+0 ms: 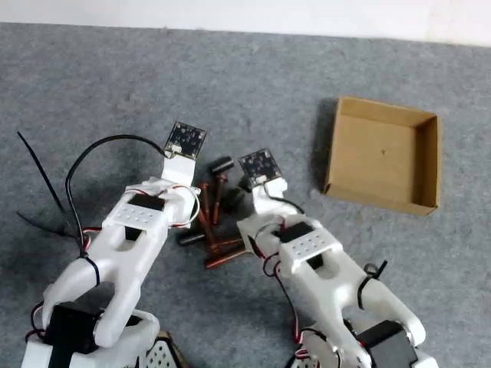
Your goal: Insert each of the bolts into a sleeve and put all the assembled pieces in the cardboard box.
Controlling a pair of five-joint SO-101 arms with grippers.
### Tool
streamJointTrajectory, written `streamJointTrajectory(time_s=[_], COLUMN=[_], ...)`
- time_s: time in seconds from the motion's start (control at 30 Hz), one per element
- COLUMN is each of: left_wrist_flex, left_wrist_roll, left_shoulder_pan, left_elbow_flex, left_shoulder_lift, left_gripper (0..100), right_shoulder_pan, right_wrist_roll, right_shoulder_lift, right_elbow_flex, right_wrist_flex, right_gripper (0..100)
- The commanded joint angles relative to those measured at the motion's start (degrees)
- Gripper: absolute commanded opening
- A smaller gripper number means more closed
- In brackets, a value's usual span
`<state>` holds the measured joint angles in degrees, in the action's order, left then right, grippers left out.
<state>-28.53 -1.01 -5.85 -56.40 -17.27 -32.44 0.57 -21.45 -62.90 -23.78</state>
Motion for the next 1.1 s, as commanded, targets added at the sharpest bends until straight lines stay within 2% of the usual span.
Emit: streamJointTrajectory(time_s=[0.0,0.23,0.73,0.83,0.93,1.07], left_wrist_flex=[0.9,0.9,0.9,0.9,0.9,0.9], left_wrist_roll=[0.2,0.2,0.2,0.2,0.2,0.2], left_shoulder_pan=[-0.6,-0.6,-0.6,-0.6,-0.6,-0.6], left_elbow_flex=[2.6,2.6,2.6,2.6,2.6,2.6], left_shoulder_lift=[-0.3,-0.2,-0.2,-0.2,-0.2,-0.2], left_gripper=[1,1,1,1,1,1], right_shoulder_pan=[0.0,0.0,-0.1,-0.1,-0.1,-0.1], right_wrist_roll=[0.2,0.2,0.1,0.1,0.1,0.2], right_shoulder_lift=[-0.7,9.5,31.6,32.0,32.0,31.8], right_elbow_flex=[0.8,10.0,31.7,32.7,32.9,32.7], right_wrist_flex=[1.1,-6.1,-22.2,-22.9,-22.9,-22.9], right_gripper=[1.4,15.5,15.6,12.6,0.1,0.4])
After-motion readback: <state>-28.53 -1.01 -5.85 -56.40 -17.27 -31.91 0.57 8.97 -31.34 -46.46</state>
